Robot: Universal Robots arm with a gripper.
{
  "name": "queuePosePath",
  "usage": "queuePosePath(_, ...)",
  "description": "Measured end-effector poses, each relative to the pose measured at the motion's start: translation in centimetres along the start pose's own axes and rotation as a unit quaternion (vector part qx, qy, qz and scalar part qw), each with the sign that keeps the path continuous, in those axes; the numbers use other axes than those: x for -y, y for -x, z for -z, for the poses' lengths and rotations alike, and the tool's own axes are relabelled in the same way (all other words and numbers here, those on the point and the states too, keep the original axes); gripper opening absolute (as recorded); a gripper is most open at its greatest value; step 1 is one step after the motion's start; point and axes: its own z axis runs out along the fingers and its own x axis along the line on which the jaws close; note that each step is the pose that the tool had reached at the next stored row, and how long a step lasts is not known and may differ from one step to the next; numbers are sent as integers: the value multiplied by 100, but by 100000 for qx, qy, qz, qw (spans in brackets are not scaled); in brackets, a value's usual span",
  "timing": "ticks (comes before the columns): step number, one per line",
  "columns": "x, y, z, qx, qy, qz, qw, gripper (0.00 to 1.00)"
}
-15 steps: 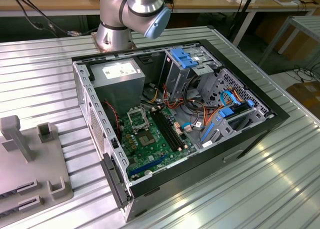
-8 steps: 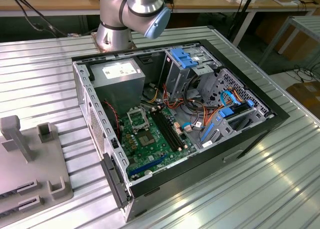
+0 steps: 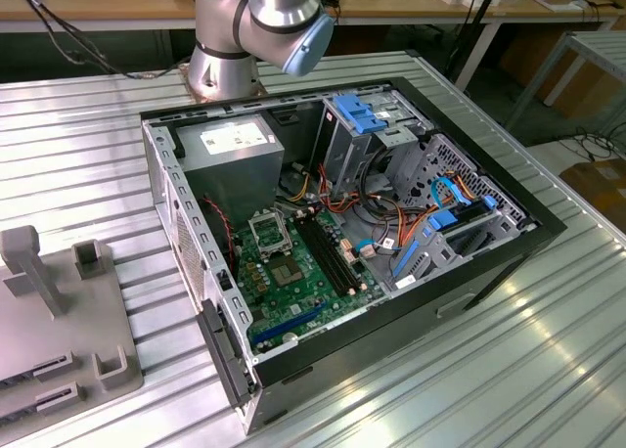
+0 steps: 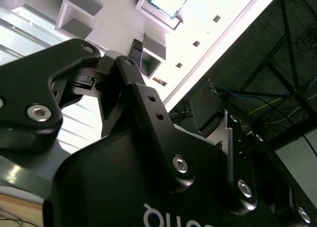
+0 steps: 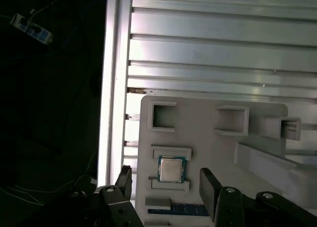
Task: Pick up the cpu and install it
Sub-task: 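Pick up the cpu and move it towards the insertion slot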
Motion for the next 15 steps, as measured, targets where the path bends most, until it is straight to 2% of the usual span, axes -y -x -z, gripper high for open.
queuePosePath(9, 6, 24, -132, -12, -205, -7, 100000, 66)
queuePosePath(15, 11, 73, -192, -11, -207, -8, 100000, 66)
